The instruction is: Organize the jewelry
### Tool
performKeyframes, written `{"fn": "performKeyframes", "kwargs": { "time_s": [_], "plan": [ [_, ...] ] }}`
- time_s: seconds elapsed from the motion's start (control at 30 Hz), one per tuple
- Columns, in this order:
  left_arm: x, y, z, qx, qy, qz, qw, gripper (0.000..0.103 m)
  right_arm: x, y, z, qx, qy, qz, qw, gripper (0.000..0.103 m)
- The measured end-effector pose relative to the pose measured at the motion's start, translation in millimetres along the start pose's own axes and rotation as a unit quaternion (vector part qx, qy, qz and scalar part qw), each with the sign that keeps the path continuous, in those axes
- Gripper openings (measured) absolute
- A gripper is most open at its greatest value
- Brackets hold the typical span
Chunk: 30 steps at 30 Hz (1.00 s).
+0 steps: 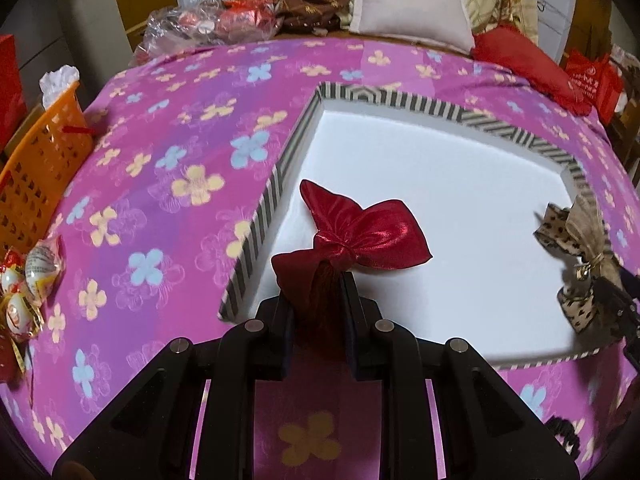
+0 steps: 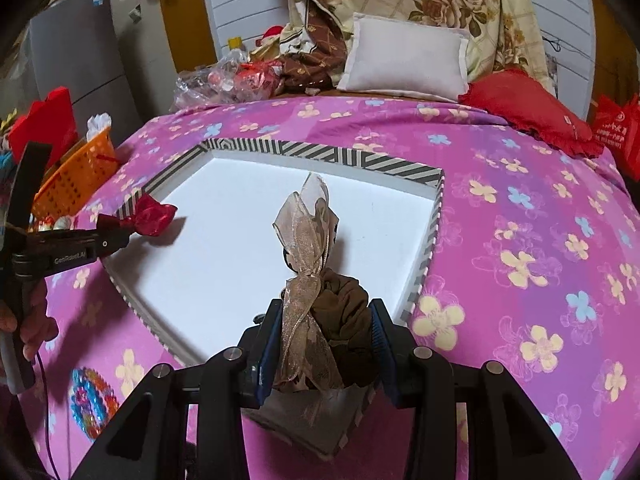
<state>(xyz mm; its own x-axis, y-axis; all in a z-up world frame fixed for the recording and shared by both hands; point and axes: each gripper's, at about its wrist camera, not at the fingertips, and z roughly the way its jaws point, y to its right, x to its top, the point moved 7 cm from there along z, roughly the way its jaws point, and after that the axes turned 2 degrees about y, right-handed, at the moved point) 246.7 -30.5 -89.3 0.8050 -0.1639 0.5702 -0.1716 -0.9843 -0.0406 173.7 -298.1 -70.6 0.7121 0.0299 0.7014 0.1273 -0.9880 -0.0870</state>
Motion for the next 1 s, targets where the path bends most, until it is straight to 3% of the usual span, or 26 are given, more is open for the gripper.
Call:
{"fn": "performKeyframes", "kwargs": {
  "time_s": [0.33, 0.47, 0.53, 0.6, 0.67, 0.83, 1.0],
  "plan": [
    [-43, 10, -28, -0.026, -0.013, 0.019, 0.9994, 0.019, -27, -13, -24, 0.013, -0.005, -0.010, 1.000, 0.040],
    [-49, 4, -33, -0.020, -0.014, 0.002, 0.9997, 0.020, -23, -11, -22, 0.009, -0.006, -0.003, 1.000, 0.041],
    [-48, 0, -35, -0.020, -0.012, -0.008, 0.9997, 0.028, -21, -12, -24, 0.011, -0.006, 0.004, 1.000, 0.049],
    [-48, -2, -40, -0.028, -0.005, -0.015, 0.9995, 0.046, -20, -14, -32, 0.012, 0.005, 0.007, 1.000, 0.058],
    [-47, -2, -47, -0.042, 0.005, -0.020, 0.9989, 0.055, -19, -15, -42, 0.006, 0.018, 0.002, 1.000, 0.069],
    [-47, 1, -77, -0.031, 0.041, -0.014, 0.9986, 0.064, -20, -20, -72, 0.016, 0.042, 0.016, 0.999, 0.070],
    [-55, 5, -108, -0.024, 0.068, -0.016, 0.9973, 0.065, -31, -33, -99, 0.027, 0.053, 0.016, 0.998, 0.070]
  ]
}}
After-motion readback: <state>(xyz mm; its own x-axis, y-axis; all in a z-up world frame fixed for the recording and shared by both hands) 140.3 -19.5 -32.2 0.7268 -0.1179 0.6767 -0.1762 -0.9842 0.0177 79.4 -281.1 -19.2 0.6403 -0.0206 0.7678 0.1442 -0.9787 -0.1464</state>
